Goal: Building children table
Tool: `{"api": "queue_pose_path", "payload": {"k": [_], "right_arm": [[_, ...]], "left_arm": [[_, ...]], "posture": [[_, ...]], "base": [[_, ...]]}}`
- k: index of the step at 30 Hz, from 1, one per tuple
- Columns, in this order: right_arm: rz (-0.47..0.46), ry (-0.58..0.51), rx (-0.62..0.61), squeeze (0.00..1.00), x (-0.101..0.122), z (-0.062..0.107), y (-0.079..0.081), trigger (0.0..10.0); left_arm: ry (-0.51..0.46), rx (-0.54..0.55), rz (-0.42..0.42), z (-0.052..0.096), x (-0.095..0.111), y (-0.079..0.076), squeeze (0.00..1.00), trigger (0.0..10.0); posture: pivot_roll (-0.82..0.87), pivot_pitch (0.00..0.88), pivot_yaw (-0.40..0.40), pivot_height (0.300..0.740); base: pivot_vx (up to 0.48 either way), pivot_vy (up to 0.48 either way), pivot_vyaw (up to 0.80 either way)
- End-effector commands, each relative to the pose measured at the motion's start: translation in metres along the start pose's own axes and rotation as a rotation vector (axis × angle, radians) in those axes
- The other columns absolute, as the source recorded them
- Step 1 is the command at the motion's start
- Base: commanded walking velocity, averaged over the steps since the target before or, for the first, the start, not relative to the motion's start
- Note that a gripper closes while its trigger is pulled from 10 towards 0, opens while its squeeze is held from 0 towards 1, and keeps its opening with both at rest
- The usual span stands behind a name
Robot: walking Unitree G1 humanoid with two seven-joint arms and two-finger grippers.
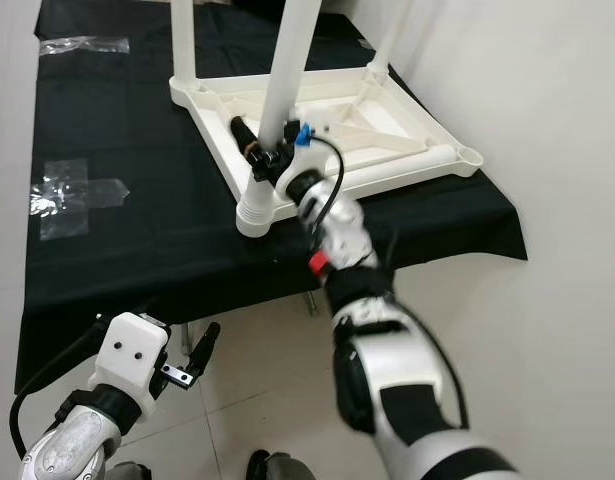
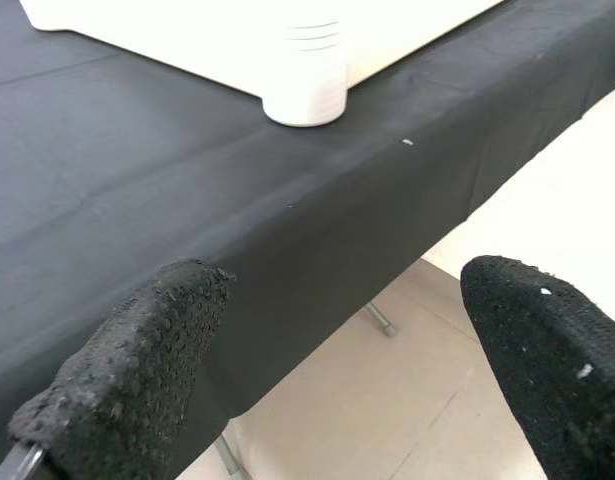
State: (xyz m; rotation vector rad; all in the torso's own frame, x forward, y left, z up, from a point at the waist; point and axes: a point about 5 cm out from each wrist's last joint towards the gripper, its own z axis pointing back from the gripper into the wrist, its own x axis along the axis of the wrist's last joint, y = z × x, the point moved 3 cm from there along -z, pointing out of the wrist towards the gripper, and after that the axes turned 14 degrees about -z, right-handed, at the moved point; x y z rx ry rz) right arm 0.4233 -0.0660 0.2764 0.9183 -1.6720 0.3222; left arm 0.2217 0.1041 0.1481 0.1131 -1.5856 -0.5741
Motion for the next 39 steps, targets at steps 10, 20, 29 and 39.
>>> {"api": "queue_pose_path", "payload": {"k": [10,20,29,39], "right_arm": [[-0.111,0.259,0.379,0.00,-0.019,-0.005,0.032,10.0],[-0.121,0.306,0.526,0.00,-0.030,-0.015,0.062,1.5],[-0.058,0.153,0.266,0.00,-0.020,-0.028,0.046,0.0],[0.003,0.020,-0.461,0.00,-0.030,-0.014,-0.010,0.0]], "left_arm": [[0.020,-0.018,0.019,0.003,-0.003,-0.006,0.00,10.0],[0.021,-0.018,0.022,0.006,-0.001,-0.008,0.00,10.0],[0.022,-0.024,0.026,0.006,-0.002,-0.011,0.00,10.0],[0.021,-0.033,0.028,0.007,-0.004,-0.013,0.00,10.0]], "posture": [[0.18,0.194,-0.216,0.740],[0.20,0.191,-0.230,0.740],[0.19,0.167,-0.228,0.740],[0.17,0.132,-0.211,0.740]], "base": [[0.000,0.000,0.00],[0.000,0.000,0.00],[0.000,0.000,0.00],[0.000,0.000,0.00]]}}
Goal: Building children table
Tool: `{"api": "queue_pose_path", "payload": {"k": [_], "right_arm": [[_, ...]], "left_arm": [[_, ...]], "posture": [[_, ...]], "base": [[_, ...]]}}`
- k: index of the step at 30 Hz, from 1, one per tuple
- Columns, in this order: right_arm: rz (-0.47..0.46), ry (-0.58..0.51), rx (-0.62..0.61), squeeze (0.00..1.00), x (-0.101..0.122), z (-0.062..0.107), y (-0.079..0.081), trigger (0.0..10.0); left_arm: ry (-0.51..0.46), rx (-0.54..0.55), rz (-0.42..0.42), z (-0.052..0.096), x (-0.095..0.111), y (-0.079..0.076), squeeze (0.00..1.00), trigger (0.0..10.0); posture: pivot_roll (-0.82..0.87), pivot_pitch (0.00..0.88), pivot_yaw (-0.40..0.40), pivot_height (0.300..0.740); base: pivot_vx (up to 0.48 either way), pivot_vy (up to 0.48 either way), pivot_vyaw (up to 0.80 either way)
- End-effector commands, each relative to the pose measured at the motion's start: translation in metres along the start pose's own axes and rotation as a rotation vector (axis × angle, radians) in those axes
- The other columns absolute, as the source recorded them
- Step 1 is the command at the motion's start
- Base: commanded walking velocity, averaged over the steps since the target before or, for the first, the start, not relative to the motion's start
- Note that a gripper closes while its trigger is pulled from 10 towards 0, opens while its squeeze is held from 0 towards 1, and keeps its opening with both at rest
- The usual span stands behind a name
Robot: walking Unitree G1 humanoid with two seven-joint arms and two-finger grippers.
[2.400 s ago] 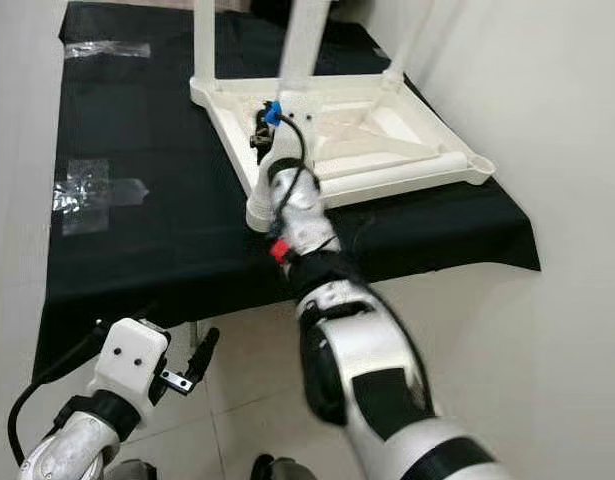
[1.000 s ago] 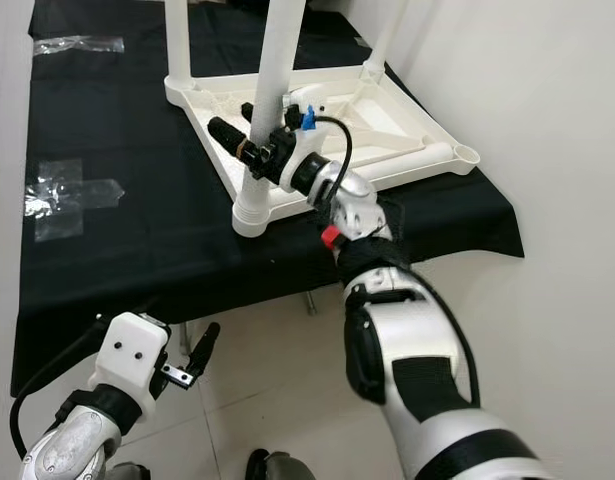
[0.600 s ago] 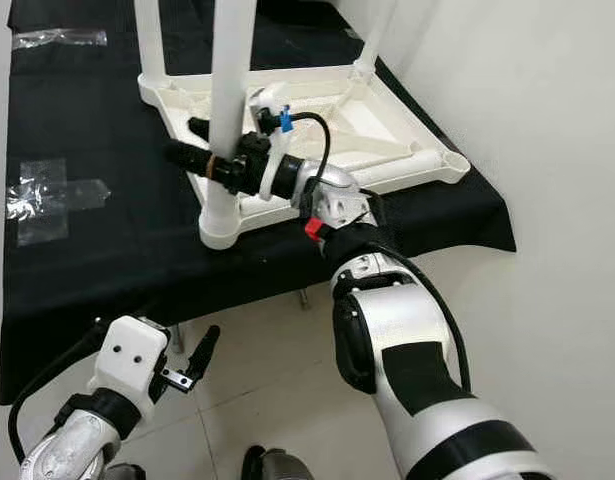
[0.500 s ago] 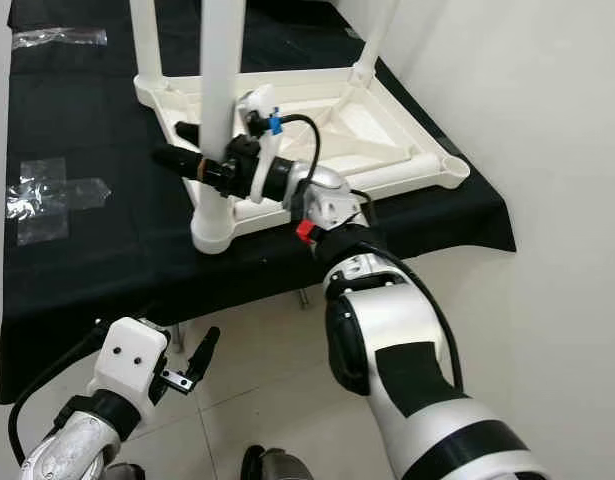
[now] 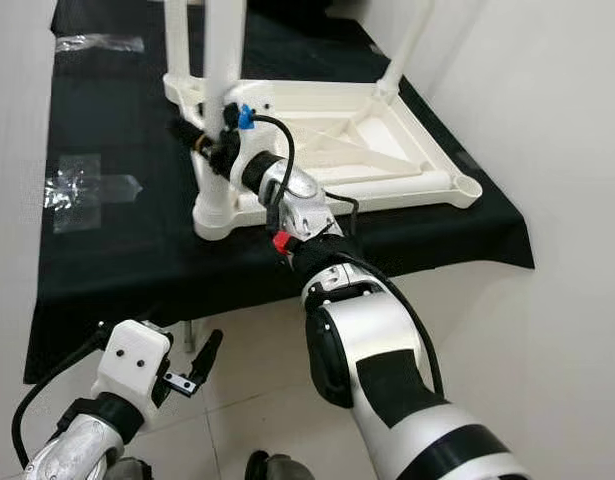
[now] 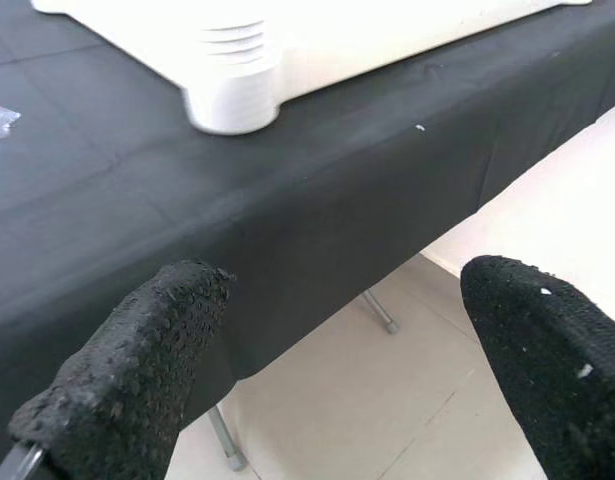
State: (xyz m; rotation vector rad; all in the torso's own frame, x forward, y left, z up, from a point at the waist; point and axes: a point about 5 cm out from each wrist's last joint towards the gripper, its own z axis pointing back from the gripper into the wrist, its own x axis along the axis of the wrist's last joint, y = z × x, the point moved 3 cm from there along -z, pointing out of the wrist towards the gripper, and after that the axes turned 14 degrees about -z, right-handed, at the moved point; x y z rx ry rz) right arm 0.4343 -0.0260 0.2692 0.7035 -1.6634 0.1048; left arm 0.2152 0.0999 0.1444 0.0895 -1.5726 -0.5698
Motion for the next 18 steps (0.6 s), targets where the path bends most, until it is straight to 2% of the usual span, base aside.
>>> {"api": "queue_pose_path", "payload": {"k": [1,2,3,5,10,11,12,13,14,15,16,18], "right_arm": [[-0.038,-0.021,-0.328,0.00,-0.013,0.014,-0.038,0.0],[-0.055,-0.053,-0.412,0.00,-0.016,0.019,-0.041,0.0],[-0.055,-0.053,-0.412,0.00,-0.016,0.019,-0.041,0.0],[-0.093,-0.145,-0.570,0.00,-0.018,0.027,-0.039,0.0],[-0.118,-0.168,-0.640,0.00,-0.024,0.028,-0.026,0.0],[-0.122,-0.171,-0.646,0.00,-0.026,0.027,-0.021,3.2],[-0.127,-0.162,-0.633,0.00,-0.028,0.025,-0.014,8.7],[-0.127,-0.162,-0.633,0.00,-0.028,0.025,-0.014,8.7],[-0.115,-0.157,-0.588,0.00,-0.028,0.022,-0.007,10.0],[-0.102,-0.156,-0.567,1.00,-0.028,0.021,-0.001,10.0],[-0.102,-0.156,-0.567,1.00,-0.028,0.021,-0.001,10.0],[-0.075,-0.191,-0.473,1.00,-0.020,0.020,0.007,10.0]], "left_arm": [[0.012,-0.020,0.010,0.002,-0.004,-0.006,0.00,10.0],[0.012,-0.021,0.010,0.002,-0.004,-0.006,0.00,10.0],[0.012,-0.021,0.010,0.002,-0.004,-0.006,0.00,10.0],[0.011,-0.021,0.007,0.002,-0.004,-0.007,0.00,10.0],[0.012,-0.015,0.007,0.001,-0.003,-0.007,0.00,10.0],[0.013,-0.013,0.006,0.001,-0.003,-0.006,0.00,10.0],[0.013,-0.011,0.007,0.001,-0.003,-0.006,0.00,10.0],[0.013,-0.011,0.007,0.001,-0.003,-0.006,0.00,10.0],[0.014,-0.011,0.008,0.001,-0.003,-0.006,0.00,10.0],[0.014,-0.011,0.009,0.001,-0.003,-0.006,0.00,10.0],[0.014,-0.011,0.009,0.001,-0.003,-0.006,0.00,10.0],[0.015,-0.010,0.012,0.001,-0.003,-0.006,0.00,10.0]], "posture": [[0.17,0.130,-0.210,0.740],[0.17,0.131,-0.208,0.740],[0.17,0.131,-0.208,0.740],[0.17,0.131,-0.211,0.740],[0.18,0.134,-0.213,0.740],[0.18,0.134,-0.213,0.740],[0.18,0.136,-0.211,0.740],[0.18,0.136,-0.211,0.740],[0.18,0.135,-0.212,0.740],[0.18,0.135,-0.212,0.740],[0.18,0.135,-0.212,0.740],[0.17,0.139,-0.213,0.740]], "base": [[0.000,0.000,0.00],[0.000,0.000,0.00],[0.000,0.000,0.00],[0.000,0.000,0.00],[0.000,0.000,0.00],[0.000,0.000,0.00],[0.000,0.000,0.00],[0.000,0.000,0.00],[0.000,0.000,0.00],[0.000,0.000,0.00],[0.000,0.000,0.00],[0.000,0.000,0.00]]}}
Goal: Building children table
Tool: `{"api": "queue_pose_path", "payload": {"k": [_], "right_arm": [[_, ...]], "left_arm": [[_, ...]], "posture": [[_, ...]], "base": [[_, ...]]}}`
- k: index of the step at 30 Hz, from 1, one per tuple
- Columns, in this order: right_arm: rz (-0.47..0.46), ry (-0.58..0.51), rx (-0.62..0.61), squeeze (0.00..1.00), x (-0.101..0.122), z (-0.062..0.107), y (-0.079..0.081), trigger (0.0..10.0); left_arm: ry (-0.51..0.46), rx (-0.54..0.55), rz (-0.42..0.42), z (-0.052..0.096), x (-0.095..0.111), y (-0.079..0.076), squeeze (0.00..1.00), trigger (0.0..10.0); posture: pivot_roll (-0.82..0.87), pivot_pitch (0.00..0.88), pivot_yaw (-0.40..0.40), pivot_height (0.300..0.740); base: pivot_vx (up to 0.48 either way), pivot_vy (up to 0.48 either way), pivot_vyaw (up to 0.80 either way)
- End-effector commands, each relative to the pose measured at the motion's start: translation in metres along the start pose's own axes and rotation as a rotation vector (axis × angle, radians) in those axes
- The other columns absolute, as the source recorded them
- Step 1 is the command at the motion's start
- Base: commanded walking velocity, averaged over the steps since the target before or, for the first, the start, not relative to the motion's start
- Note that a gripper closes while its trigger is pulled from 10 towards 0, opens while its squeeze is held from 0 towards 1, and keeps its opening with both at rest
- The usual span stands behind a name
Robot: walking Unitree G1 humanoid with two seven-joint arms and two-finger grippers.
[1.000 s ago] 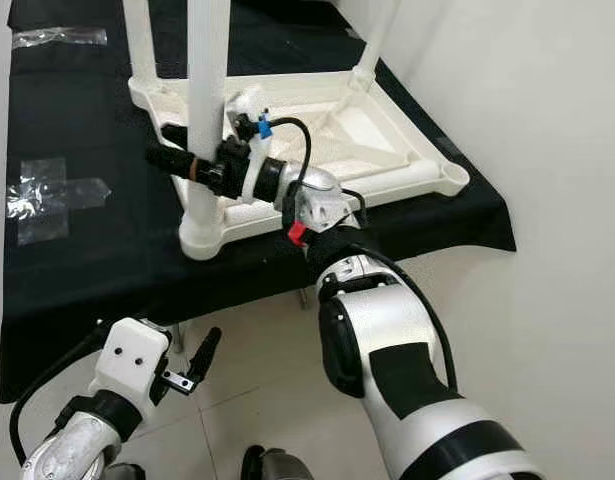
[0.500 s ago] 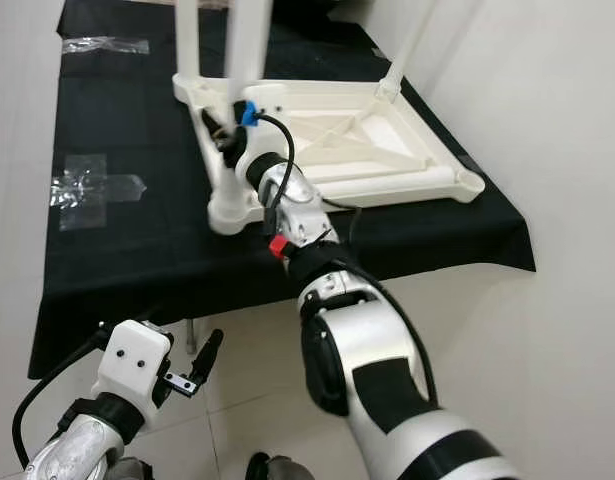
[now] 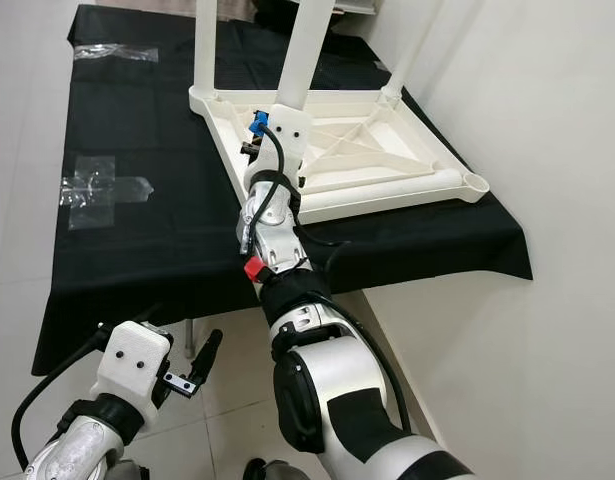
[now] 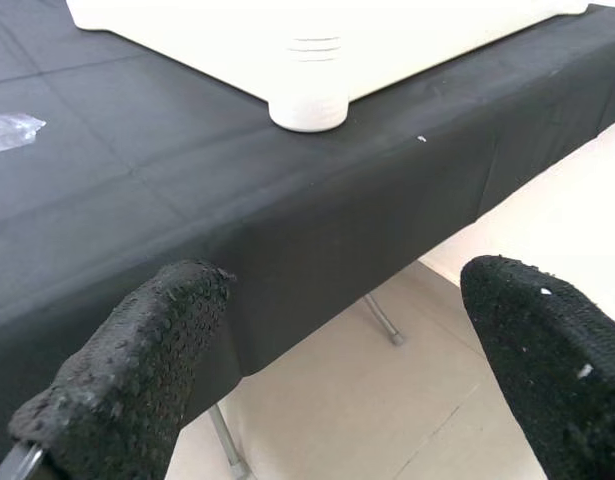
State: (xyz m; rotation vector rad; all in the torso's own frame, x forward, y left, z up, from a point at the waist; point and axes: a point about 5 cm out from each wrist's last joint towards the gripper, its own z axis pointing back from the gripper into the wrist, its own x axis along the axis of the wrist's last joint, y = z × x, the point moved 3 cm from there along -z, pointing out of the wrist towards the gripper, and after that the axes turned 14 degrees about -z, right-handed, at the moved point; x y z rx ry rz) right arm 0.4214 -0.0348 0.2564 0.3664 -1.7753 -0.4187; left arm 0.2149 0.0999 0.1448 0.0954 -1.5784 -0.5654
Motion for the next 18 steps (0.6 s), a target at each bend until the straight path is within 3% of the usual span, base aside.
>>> {"api": "queue_pose_path", "payload": {"k": [1,2,3,5,7,8,10,12,13,18], "right_arm": [[-0.034,0.027,0.030,1.00,-0.012,0.010,0.008,10.0],[-0.020,-0.005,0.064,1.00,-0.005,0.009,0.007,10.0],[-0.011,-0.032,0.117,0.00,0.002,0.007,0.002,10.0],[-0.002,-0.050,0.141,0.00,0.006,0.007,-0.001,10.0],[-0.030,-0.044,0.294,0.00,0.014,0.003,-0.013,10.0],[-0.030,-0.044,0.294,0.00,0.014,0.003,-0.013,10.0],[-0.079,0.035,0.470,0.00,0.015,0.000,-0.020,10.0],[-0.083,0.067,0.528,0.00,0.015,0.000,-0.023,10.0],[-0.097,0.150,0.627,0.00,0.014,0.000,-0.026,10.0],[-0.102,0.271,0.773,0.00,0.013,0.002,-0.029,10.0]], "left_arm": [[0.018,-0.018,0.013,0.000,-0.004,-0.006,0.00,10.0],[0.017,-0.017,0.015,0.000,-0.004,-0.006,0.00,10.0],[0.016,-0.018,0.017,0.000,-0.004,-0.006,0.00,10.0],[0.016,-0.018,0.018,0.000,-0.004,-0.006,0.00,10.0],[0.014,-0.021,0.020,-0.001,-0.004,-0.006,0.00,10.0],[0.014,-0.021,0.020,-0.001,-0.004,-0.006,0.00,10.0],[0.013,-0.021,0.021,-0.002,-0.004,-0.005,0.00,10.0],[0.013,-0.021,0.021,-0.002,-0.004,-0.005,0.00,10.0],[0.013,-0.020,0.021,-0.003,-0.004,-0.005,0.00,10.0],[0.013,-0.019,0.020,-0.003,-0.005,-0.005,0.00,10.0]], "posture": [[0.17,0.139,-0.213,0.740],[0.17,0.139,-0.213,0.740],[0.17,0.139,-0.213,0.740],[0.17,0.139,-0.213,0.740],[0.15,0.145,-0.212,0.740],[0.15,0.145,-0.212,0.740],[0.15,0.144,-0.209,0.740],[0.15,0.144,-0.209,0.740],[0.15,0.146,-0.208,0.740],[0.15,0.148,-0.207,0.740]], "base": [[0.000,0.000,0.00],[0.000,0.000,0.00],[0.000,0.000,0.00],[0.000,0.000,0.00],[0.000,0.000,0.00],[0.000,0.000,0.00],[0.000,0.000,0.00],[0.000,0.000,0.00],[0.000,0.000,0.00],[0.000,0.000,0.00]]}}
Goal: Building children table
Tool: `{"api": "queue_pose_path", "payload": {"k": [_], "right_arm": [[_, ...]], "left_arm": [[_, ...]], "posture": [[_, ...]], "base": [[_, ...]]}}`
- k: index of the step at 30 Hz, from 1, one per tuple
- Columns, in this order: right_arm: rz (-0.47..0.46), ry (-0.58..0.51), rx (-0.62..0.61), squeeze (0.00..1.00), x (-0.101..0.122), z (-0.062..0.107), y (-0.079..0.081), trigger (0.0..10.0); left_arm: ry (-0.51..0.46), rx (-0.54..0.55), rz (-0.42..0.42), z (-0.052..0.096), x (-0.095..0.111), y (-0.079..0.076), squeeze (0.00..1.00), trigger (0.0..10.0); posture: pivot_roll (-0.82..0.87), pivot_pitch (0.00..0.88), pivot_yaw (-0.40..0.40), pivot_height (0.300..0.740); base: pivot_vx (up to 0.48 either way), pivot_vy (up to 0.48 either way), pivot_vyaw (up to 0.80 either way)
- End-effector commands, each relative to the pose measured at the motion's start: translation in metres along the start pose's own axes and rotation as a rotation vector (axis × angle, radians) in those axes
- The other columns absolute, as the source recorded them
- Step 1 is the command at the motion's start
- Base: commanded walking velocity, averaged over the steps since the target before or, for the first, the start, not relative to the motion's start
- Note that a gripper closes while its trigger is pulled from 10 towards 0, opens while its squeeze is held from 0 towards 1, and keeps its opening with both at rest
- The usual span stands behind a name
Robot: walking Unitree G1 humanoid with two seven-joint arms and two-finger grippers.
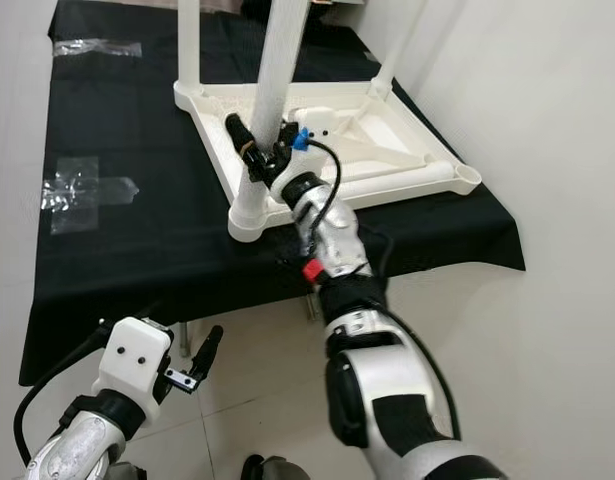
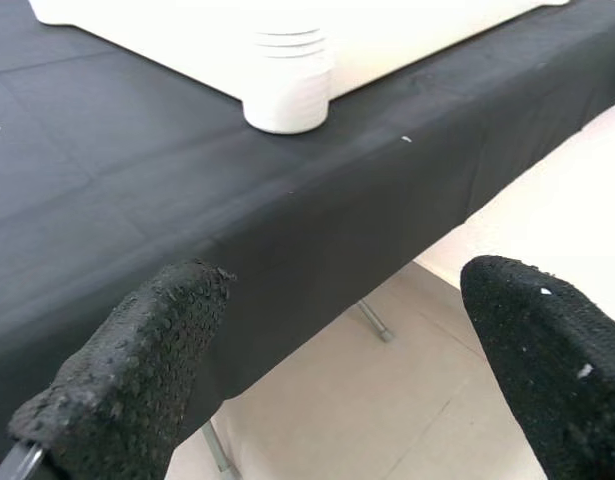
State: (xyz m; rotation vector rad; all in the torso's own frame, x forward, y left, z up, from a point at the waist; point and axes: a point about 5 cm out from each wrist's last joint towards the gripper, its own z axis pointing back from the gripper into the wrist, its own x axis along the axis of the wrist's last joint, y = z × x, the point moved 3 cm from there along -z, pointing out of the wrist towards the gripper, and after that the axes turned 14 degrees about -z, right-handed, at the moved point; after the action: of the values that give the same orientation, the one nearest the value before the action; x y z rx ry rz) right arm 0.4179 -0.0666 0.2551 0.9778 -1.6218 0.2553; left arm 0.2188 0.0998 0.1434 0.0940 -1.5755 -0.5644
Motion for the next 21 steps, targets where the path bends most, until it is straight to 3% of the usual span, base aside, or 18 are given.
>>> {"api": "queue_pose_path", "payload": {"k": [1,2,3,4,6,8,13,17,21], "right_arm": [[-0.023,0.017,0.020,0.00,-0.002,0.000,0.000,10.0],[-0.022,0.065,0.089,0.00,0.000,0.001,0.001,10.0],[-0.029,0.156,0.224,0.00,-0.003,-0.002,0.013,10.0],[-0.029,0.156,0.224,0.00,-0.003,-0.002,0.013,10.0],[-0.045,0.286,0.426,0.00,-0.008,-0.003,0.031,10.0],[-0.041,0.336,0.487,0.00,-0.011,-0.004,0.038,10.0],[-0.019,0.372,0.523,0.00,-0.015,-0.010,0.047,10.0],[-0.004,0.367,0.579,0.00,-0.017,-0.020,0.065,10.0],[0.010,0.351,0.564,0.00,-0.016,-0.026,0.070,10.0]], "left_arm": [[0.011,-0.018,0.018,0.001,-0.003,-0.005,0.00,10.0],[0.011,-0.017,0.016,0.000,-0.003,-0.005,0.00,10.0],[0.010,-0.018,0.015,0.000,-0.003,-0.004,0.00,10.0],[0.010,-0.018,0.015,0.000,-0.003,-0.004,0.00,10.0],[0.010,-0.018,0.014,0.000,-0.002,-0.004,0.00,10.0],[0.010,-0.018,0.014,0.000,-0.002,-0.004,0.00,10.0],[0.010,-0.017,0.014,0.001,-0.001,-0.005,0.00,10.0],[0.012,-0.013,0.016,0.001,-0.001,-0.004,0.00,10.0],[0.012,-0.014,0.017,0.001,-0.001,-0.005,0.00,10.0]], "posture": [[0.15,0.148,-0.207,0.740],[0.16,0.151,-0.210,0.740],[0.16,0.161,-0.209,0.740],[0.16,0.161,-0.209,0.740],[0.17,0.164,-0.215,0.740],[0.17,0.168,-0.220,0.740],[0.18,0.169,-0.222,0.740],[0.18,0.179,-0.227,0.740],[0.18,0.181,-0.228,0.740]], "base": [[0.000,0.000,0.00],[0.000,0.000,0.00],[0.000,0.000,0.00],[0.000,0.000,0.00],[0.000,0.000,0.00],[0.000,0.000,0.00],[0.000,0.000,0.00],[0.000,0.000,0.00],[0.000,0.000,0.00]]}}
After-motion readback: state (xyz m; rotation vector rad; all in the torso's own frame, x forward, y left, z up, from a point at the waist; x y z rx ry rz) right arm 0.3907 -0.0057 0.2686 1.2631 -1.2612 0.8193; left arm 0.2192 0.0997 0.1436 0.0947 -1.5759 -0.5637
